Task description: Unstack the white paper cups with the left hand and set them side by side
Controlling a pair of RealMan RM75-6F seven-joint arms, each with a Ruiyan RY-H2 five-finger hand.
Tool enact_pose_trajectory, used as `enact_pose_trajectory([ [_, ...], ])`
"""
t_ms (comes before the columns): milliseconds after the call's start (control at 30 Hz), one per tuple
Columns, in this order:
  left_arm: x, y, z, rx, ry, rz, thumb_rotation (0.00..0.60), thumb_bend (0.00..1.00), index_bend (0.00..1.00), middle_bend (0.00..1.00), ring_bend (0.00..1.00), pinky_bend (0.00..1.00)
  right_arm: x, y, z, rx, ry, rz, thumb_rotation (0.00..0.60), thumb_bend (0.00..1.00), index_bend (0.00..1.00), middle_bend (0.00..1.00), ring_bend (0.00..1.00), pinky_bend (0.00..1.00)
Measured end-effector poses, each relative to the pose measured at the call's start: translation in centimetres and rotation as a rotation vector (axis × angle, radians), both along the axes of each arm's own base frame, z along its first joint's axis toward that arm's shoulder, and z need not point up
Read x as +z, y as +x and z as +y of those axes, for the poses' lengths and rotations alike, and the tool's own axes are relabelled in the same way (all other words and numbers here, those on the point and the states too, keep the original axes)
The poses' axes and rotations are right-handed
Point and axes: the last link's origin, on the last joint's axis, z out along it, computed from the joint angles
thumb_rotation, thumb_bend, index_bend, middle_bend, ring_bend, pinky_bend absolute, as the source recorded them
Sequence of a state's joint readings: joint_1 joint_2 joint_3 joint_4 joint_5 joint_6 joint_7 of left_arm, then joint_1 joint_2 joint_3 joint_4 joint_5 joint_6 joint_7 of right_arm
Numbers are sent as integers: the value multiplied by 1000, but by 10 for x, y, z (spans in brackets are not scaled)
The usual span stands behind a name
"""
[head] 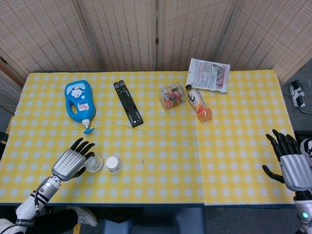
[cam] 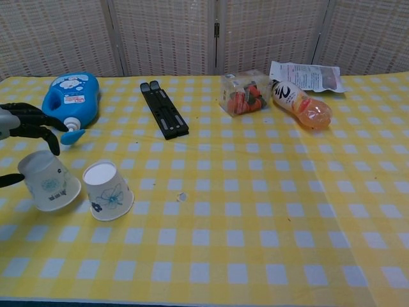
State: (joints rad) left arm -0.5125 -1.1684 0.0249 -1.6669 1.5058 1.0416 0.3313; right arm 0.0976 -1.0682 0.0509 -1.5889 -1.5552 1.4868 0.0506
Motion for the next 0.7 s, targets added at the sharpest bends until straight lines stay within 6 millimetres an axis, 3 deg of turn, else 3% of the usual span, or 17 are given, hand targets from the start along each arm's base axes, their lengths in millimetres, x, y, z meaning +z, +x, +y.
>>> enact_pose_trajectory([
  [367,-9,0,2,-11,-3,36,600,525,332,144,113,1,0,-2,0,-5,-1,-2,600,284,0,0,30,0],
  [700,-13,-1,-1,0,-7,55,600,491,185,144,103,0,1,-3,1,-9,-3,-4,600,285,0,0,29,0],
])
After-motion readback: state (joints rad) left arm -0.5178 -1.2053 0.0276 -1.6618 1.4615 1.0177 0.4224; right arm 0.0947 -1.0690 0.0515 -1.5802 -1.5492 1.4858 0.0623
